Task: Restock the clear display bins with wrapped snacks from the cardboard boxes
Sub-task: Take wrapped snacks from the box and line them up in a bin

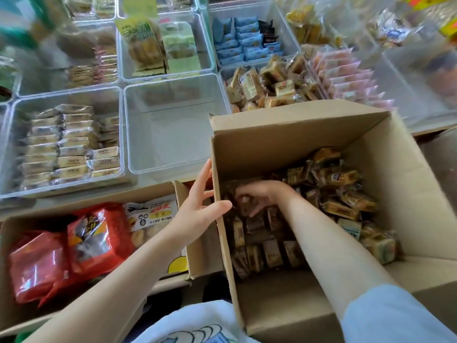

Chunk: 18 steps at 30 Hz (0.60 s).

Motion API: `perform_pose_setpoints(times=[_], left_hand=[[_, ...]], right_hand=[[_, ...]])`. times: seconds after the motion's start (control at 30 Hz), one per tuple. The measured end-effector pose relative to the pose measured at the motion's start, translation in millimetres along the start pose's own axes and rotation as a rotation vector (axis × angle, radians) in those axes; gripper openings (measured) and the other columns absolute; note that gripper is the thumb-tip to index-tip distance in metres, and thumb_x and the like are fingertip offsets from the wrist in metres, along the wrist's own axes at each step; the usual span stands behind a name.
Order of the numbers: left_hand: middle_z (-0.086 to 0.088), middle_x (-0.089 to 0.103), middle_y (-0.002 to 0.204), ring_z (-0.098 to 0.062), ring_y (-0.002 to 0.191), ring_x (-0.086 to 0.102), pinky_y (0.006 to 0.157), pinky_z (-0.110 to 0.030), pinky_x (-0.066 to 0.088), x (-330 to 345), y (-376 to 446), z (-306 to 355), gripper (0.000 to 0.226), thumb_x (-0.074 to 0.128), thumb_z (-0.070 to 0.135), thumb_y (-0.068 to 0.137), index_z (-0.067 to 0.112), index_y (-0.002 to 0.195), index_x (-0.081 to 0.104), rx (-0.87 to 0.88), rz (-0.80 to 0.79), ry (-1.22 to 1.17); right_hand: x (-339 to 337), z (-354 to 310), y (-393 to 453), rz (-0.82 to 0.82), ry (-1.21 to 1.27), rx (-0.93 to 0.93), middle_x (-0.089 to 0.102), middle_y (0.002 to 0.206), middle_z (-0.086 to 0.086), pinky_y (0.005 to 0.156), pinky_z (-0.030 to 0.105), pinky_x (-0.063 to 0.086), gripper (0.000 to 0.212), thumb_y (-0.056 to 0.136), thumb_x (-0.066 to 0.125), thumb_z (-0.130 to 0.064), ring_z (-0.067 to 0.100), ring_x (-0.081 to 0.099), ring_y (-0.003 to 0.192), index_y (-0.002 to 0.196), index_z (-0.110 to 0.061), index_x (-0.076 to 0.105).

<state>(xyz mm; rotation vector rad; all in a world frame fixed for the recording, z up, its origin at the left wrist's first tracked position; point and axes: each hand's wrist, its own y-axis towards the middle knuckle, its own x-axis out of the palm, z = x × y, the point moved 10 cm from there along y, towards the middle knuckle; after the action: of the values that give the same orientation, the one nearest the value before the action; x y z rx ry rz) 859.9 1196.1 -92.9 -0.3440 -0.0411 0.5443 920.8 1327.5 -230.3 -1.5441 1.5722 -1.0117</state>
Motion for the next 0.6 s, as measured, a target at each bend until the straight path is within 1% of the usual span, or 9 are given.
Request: perform_pose_setpoints(times=[0.07, 0.17, 0.2, 0.27, 0.3, 0.37, 0.43, 0.5, 0.6], left_hand=[[0.026, 0.032, 0.154, -0.014, 0.135, 0.046, 0.105, -0.038, 0.048, 1.6, -0.4, 2.5, 0.089, 0.068, 0.056, 0.075, 0.066, 0.146, 0.016, 0.028, 0.004, -0.005], [0.027, 0.028, 0.152, -0.007, 0.135, 0.04, 0.089, -0.015, 0.04, -1.6, -0.2, 2.8, 0.082, 0.065, 0.053, 0.08, 0.067, 0.142, 0.015, 0.027, 0.009, -0.003], [0.027, 0.027, 0.151, -0.007, 0.136, 0.037, 0.09, -0.015, 0.039, -6.1, 0.6, 1.7, 0.078, 0.062, 0.057, 0.081, 0.067, 0.141, 0.014, 0.023, 0.002, -0.009], [0.024, 0.029, 0.151, -0.009, 0.14, 0.035, 0.106, -0.029, 0.038, -24.5, 2.9, -2.5, 0.069, 0.054, 0.071, 0.079, 0.07, 0.137, 0.016, -0.005, 0.004, -0.046], [0.022, 0.031, 0.152, -0.01, 0.141, 0.035, 0.113, -0.038, 0.034, -39.1, 3.2, -4.1, 0.069, 0.05, 0.075, 0.076, 0.07, 0.137, 0.019, -0.016, 0.017, -0.059], [0.017, 0.032, 0.153, -0.01, 0.142, 0.035, 0.118, -0.041, 0.029, -75.4, 3.2, -9.7, 0.078, 0.049, 0.077, 0.072, 0.061, 0.144, 0.024, -0.029, 0.052, -0.034], [0.013, 0.033, 0.155, -0.011, 0.144, 0.034, 0.12, -0.041, 0.028, -119.7, 1.9, -17.5, 0.084, 0.054, 0.073, 0.077, 0.044, 0.152, 0.029, -0.043, 0.121, 0.05], [0.007, 0.037, 0.153, -0.016, 0.146, 0.033, 0.12, -0.036, 0.026, -171.7, -0.6, -31.6, 0.071, 0.061, 0.055, 0.092, 0.029, 0.153, 0.035, -0.06, 0.228, 0.162], [-0.004, 0.039, 0.156, -0.02, 0.146, 0.031, 0.119, -0.039, 0.027, -258.3, -12.7, -57.1, 0.064, 0.062, 0.041, 0.095, 0.019, 0.151, 0.04, -0.127, 0.409, 0.384]], right_hand=[[8.5, -23.6, -40.6, -0.172, 0.259, -0.113, 0.071, 0.095, 0.02, 0.077, 0.039, 0.058, 0.033, 0.093, 0.046, -0.026, 0.032, 0.07, 0.084, 0.105, -0.003, 0.066], [7.6, -61.9, -93.1, -0.294, 0.464, -0.36, 0.066, 0.109, 0.028, 0.058, 0.032, 0.055, 0.053, 0.09, 0.035, -0.031, 0.034, 0.067, 0.085, 0.122, 0.002, 0.06], [7.4, -75.9, -109.8, -0.31, 0.49, -0.449, 0.064, 0.114, 0.029, 0.056, 0.031, 0.053, 0.057, 0.091, 0.033, -0.034, 0.034, 0.066, 0.086, 0.127, 0.002, 0.059], [10.4, -101.2, -133.4, -0.323, 0.518, -0.581, 0.063, 0.117, 0.028, 0.051, 0.029, 0.051, 0.064, 0.096, 0.033, -0.046, 0.031, 0.066, 0.083, 0.132, 0.001, 0.057], [14.9, -115.3, -142.3, -0.317, 0.52, -0.635, 0.063, 0.117, 0.026, 0.049, 0.028, 0.051, 0.068, 0.097, 0.033, -0.053, 0.029, 0.066, 0.082, 0.134, 0.0, 0.054], [29.1, -145.7, -152.8, -0.284, 0.5, -0.726, 0.064, 0.115, 0.024, 0.049, 0.028, 0.051, 0.073, 0.098, 0.031, -0.059, 0.027, 0.067, 0.081, 0.137, 0.0, 0.049], [50.5, -177.3, -151.2, -0.235, 0.461, -0.766, 0.064, 0.118, 0.025, 0.052, 0.029, 0.051, 0.068, 0.101, 0.032, -0.056, 0.029, 0.067, 0.083, 0.14, -0.002, 0.046], [77.6, -206.6, -136.9, -0.181, 0.404, -0.738, 0.063, 0.124, 0.027, 0.056, 0.03, 0.053, 0.059, 0.103, 0.037, -0.05, 0.033, 0.067, 0.088, 0.139, -0.005, 0.048], [119.0, -244.7, -98.1, -0.045, 0.35, -0.661, 0.066, 0.121, 0.026, 0.06, 0.033, 0.056, 0.042, 0.104, 0.044, -0.041, 0.037, 0.068, 0.094, 0.129, -0.008, 0.053]])
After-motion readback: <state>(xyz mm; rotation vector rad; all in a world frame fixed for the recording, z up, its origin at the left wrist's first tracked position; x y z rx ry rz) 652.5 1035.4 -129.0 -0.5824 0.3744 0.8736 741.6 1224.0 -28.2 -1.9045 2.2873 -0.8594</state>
